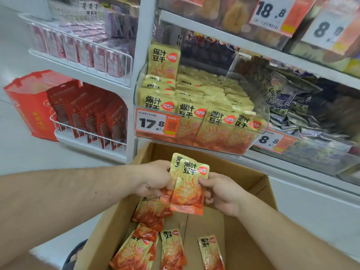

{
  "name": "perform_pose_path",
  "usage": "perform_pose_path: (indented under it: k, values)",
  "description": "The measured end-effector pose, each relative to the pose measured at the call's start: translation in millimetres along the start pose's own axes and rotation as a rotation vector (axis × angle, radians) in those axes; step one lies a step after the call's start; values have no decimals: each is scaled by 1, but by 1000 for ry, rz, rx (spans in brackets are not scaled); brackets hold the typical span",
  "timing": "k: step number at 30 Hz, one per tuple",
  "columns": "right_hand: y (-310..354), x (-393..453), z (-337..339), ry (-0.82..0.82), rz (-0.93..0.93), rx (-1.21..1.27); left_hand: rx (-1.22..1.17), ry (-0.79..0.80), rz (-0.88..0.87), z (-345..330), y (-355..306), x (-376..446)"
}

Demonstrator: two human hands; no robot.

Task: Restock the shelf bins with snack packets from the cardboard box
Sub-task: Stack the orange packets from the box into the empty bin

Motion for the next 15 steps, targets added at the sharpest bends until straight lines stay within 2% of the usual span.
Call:
perform_pose_path:
  k: [4, 10, 15]
  values:
    - [27, -10, -8, -96, 57, -3, -146, 118, -61, -14, -19, -20]
    - [76, -31, -4, -238, 226, -14, -118, 73, -267, 3, -56, -41]
    - [132, -51, -10, -118, 345, -146, -50, 82, -400, 18, -95, -60]
Point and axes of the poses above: each hand's wrist, its own x-axis towards the middle knuckle, its own z-axis out of the back of the hand, y = z × x, the point moved 7 cm from there along x, towards the middle knuckle, and after that the axes turned 12 degrees about -x, right-handed, at the moved point
